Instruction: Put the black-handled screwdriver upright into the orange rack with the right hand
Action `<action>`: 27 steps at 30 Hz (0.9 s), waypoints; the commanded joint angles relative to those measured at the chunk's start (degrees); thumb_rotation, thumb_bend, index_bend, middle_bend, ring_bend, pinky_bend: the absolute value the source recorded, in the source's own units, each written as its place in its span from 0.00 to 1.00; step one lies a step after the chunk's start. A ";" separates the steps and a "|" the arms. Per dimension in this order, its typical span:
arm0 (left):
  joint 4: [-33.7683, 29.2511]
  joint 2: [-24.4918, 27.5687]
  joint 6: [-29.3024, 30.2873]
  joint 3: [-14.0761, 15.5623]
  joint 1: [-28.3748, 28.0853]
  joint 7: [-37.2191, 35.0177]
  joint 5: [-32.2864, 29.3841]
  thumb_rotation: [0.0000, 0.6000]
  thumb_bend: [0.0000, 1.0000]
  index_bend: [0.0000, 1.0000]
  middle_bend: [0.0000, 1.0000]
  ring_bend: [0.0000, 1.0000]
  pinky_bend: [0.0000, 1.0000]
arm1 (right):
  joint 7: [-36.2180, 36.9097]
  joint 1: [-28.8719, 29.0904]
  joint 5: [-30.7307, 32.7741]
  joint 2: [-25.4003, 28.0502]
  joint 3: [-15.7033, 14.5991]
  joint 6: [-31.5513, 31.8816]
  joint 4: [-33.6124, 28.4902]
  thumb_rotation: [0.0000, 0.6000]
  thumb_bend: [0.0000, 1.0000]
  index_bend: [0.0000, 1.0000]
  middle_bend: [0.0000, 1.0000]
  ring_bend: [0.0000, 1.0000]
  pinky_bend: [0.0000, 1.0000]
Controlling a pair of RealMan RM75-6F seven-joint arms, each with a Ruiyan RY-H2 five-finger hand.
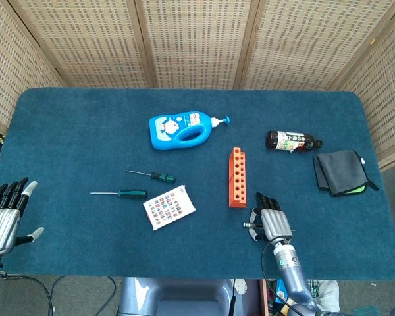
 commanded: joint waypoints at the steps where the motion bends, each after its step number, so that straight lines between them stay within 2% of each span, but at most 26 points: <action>1: 0.01 0.02 -0.03 0.01 0.00 -0.07 -0.02 1.00 0.00 0.00 0.00 0.00 0.00 | 0.01 0.06 -0.27 0.20 0.08 0.31 -0.30 1.00 0.32 0.56 0.00 0.00 0.00; 8: 0.04 0.13 -0.11 0.02 -0.03 -0.52 -0.07 1.00 0.00 0.00 0.00 0.00 0.00 | 0.74 0.13 -1.08 2.10 0.88 1.27 -2.97 1.00 0.32 0.56 0.00 0.00 0.00; 13: -0.03 0.16 -0.05 0.05 -0.02 -0.57 0.00 1.00 0.00 0.00 0.00 0.00 0.00 | 4.99 0.04 -0.93 6.59 3.61 1.01 -9.01 1.00 0.32 0.56 0.00 0.00 0.00; 18: -0.04 0.24 0.10 -0.02 0.02 -0.81 -0.05 1.00 0.00 0.00 0.00 0.00 0.00 | 10.84 -0.34 0.21 12.28 7.94 1.13 -14.92 1.00 0.32 0.57 0.00 0.00 0.00; 27: -0.07 0.20 -0.05 0.06 -0.08 -0.64 0.03 1.00 0.00 0.00 0.00 0.00 0.00 | 27.33 -1.86 6.82 21.48 18.38 -0.57 -24.47 1.00 0.32 0.57 0.00 0.00 0.00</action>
